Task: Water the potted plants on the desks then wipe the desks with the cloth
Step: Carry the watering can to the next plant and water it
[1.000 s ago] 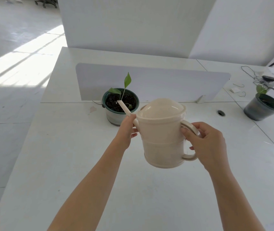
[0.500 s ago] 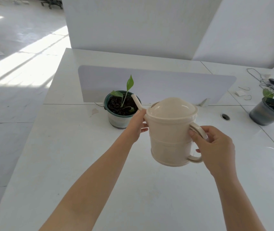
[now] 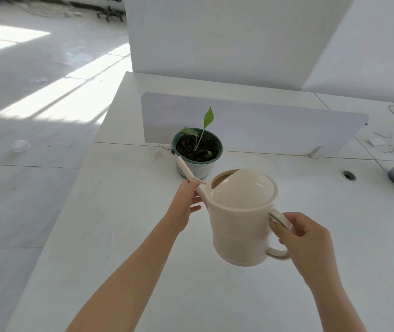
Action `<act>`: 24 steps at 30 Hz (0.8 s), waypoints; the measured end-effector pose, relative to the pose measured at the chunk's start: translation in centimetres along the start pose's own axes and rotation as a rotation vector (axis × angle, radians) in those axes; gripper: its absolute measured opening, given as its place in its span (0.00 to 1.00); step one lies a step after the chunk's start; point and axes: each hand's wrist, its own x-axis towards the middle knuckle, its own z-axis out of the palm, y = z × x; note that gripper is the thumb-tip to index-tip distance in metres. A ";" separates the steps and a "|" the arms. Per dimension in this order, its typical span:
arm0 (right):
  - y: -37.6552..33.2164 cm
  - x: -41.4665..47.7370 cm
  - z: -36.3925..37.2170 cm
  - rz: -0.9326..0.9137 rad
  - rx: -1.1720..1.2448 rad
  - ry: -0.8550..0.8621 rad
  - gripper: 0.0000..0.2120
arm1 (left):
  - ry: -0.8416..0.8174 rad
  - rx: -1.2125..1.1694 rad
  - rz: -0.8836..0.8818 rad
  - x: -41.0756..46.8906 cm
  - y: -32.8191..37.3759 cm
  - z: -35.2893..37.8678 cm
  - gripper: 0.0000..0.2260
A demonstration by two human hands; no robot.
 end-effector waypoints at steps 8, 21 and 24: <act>4.4 -1.8 2.3 0.110 0.017 -0.181 0.14 | 0.205 -0.080 0.025 -4.5 -2.7 -4.9 0.09; 7.4 -1.9 7.2 0.090 -0.101 -0.373 0.10 | 0.425 -0.139 0.198 -10.0 -4.7 -9.4 0.14; 7.4 -2.2 7.8 0.083 -0.108 -0.408 0.06 | 0.471 -0.158 0.219 -10.9 -4.9 -9.9 0.10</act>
